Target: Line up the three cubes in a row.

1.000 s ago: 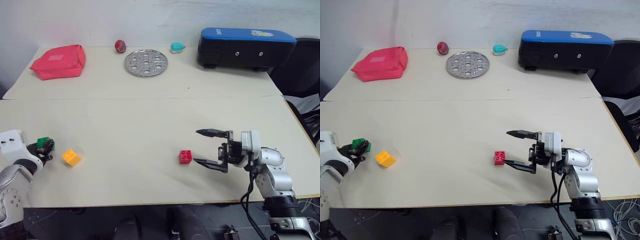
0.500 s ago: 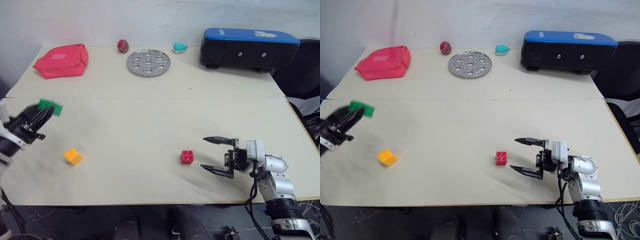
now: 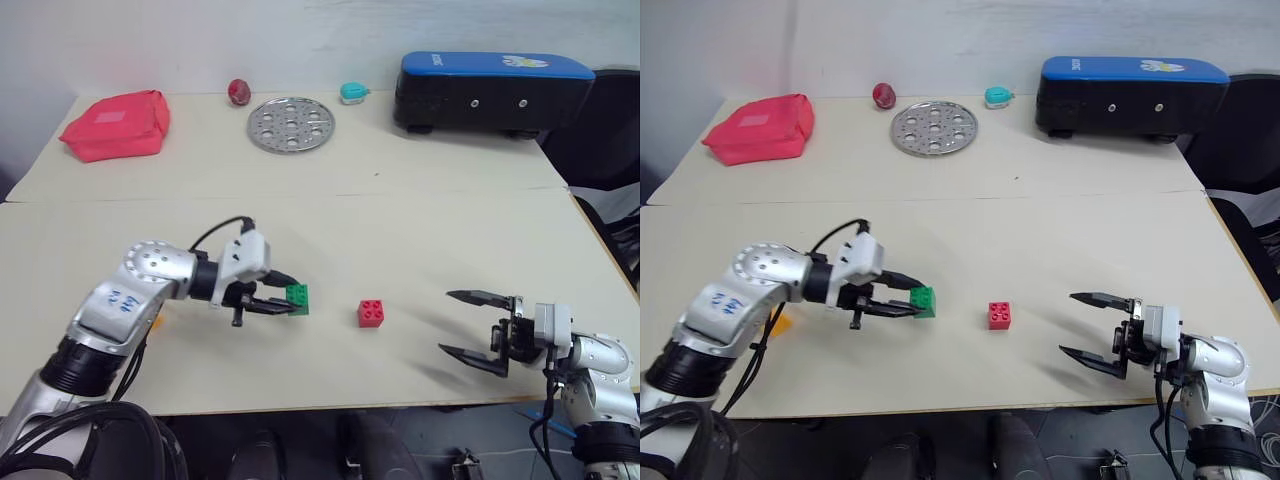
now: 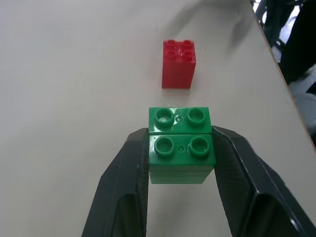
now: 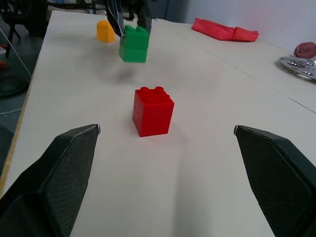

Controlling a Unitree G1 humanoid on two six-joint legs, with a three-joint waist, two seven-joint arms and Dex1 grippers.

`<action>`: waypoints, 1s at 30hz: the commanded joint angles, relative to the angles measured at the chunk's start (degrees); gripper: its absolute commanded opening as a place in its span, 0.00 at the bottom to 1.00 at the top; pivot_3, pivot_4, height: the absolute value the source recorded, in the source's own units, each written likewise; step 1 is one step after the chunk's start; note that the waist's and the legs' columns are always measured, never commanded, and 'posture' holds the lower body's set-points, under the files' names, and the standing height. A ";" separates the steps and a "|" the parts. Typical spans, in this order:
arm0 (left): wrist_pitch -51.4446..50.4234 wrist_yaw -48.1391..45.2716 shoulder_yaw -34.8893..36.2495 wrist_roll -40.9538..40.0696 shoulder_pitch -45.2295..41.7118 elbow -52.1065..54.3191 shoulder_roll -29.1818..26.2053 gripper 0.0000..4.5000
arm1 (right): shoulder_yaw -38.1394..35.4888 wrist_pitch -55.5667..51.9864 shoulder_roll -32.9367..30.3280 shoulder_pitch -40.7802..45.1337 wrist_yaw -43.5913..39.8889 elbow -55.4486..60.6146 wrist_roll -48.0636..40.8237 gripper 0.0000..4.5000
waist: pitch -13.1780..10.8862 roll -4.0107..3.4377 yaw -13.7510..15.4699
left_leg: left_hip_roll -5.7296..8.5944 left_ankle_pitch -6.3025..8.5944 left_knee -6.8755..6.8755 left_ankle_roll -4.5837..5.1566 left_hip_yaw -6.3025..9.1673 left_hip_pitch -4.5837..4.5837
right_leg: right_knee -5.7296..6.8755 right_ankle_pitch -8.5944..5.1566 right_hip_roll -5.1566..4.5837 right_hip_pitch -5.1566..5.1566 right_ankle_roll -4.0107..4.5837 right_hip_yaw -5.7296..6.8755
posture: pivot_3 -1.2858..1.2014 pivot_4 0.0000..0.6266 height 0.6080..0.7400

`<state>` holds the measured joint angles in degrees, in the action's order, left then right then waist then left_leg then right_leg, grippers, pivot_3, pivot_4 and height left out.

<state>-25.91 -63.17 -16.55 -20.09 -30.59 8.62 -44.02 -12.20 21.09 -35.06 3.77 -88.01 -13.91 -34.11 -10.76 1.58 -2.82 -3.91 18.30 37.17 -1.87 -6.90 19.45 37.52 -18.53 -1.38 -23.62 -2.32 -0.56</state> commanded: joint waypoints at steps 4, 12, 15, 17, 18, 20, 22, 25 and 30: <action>3.75 -1.25 -3.64 6.34 -1.82 -4.03 3.23 0.33 | -3.20 -2.25 -1.64 -5.55 3.09 9.45 -1.86 1.00 | -0.01 0.02 0.22 | 0.07 0.01 0.08 0.05 -0.01 -0.02 | 0.01 0.02 -0.07 0.04 -0.05 -0.04 | 0.52 0.24 1.00; 6.17 -1.89 -4.09 9.73 -1.04 -5.58 4.69 0.33 | -2.92 -4.55 -1.32 -7.61 5.88 14.77 -1.83 1.00 | -0.01 0.02 1.11 | 0.10 0.01 0.11 0.12 0.01 -0.07 | 0.02 0.05 -0.10 0.12 -0.10 -0.05 | 0.52 0.24 1.00; 5.47 -1.24 -1.38 7.85 -0.51 -4.09 5.61 0.55 | -1.66 -6.18 -1.00 -6.75 7.72 16.91 -1.25 1.00 | -0.01 0.02 1.22 | 0.10 0.01 0.13 0.13 0.02 -0.06 | 0.02 0.05 -0.11 0.12 -0.10 -0.05 | 0.52 0.24 1.00; 6.98 -0.59 1.36 6.86 0.00 -2.88 5.49 0.70 | -0.88 -7.64 -1.04 -6.18 8.93 18.69 -1.15 1.00 | -0.02 0.03 1.20 | 0.10 0.02 0.14 0.14 0.03 -0.04 | 0.02 0.05 -0.12 0.12 -0.10 -0.05 | 0.52 0.24 1.00; 7.97 -0.43 2.49 6.68 0.29 -2.48 5.30 0.76 | -0.61 -8.25 -1.07 -5.98 9.35 19.39 -1.12 1.00 | -0.02 0.03 1.14 | 0.09 0.02 0.14 0.14 0.03 -0.02 | 0.03 0.05 -0.12 0.10 -0.10 -0.04 | 0.52 0.24 1.00; 9.18 -0.77 6.94 4.42 2.52 -0.49 3.82 0.82 | 0.06 -9.54 -1.20 -5.33 10.01 20.50 -1.14 1.00 | -0.02 0.03 0.98 | 0.07 0.01 0.11 0.13 0.03 -0.03 | 0.05 0.05 -0.10 0.08 -0.10 -0.04 | 0.52 0.24 1.00; 10.69 -2.02 12.43 1.44 6.00 2.22 1.79 0.82 | 0.72 -10.58 -1.32 -4.34 10.47 20.99 -1.17 1.00 | -0.01 0.03 0.75 | 0.04 0.01 0.06 0.11 0.02 -0.05 | 0.06 0.04 -0.09 0.06 -0.08 -0.04 | 0.52 0.24 1.00; 12.46 -3.30 19.16 -2.60 10.44 5.50 -0.48 0.82 | 1.38 -11.83 -1.34 -2.84 10.79 21.14 -1.18 1.00 | -0.02 0.03 0.77 | 0.01 0.01 0.02 0.08 0.02 -0.07 | 0.07 0.01 -0.10 0.04 -0.03 -0.01 | 0.52 0.24 1.00; 11.60 -0.47 48.73 -5.74 33.49 8.73 -3.00 0.82 | 5.05 -15.32 0.54 2.96 11.24 21.39 -2.12 1.00 | -0.04 0.07 -0.72 | -0.04 0.13 -0.03 0.25 0.06 -0.12 | 0.09 -0.03 -0.13 0.05 0.04 0.03 | 0.52 0.24 1.00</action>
<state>-14.23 -64.89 23.73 -24.32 -0.49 15.93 -47.36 -7.72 6.55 -35.12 5.88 -77.12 5.59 -34.80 -10.80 1.65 -3.54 -4.01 18.48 37.13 -1.58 -6.84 19.34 37.61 -18.58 -1.49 -23.63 -2.25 -0.51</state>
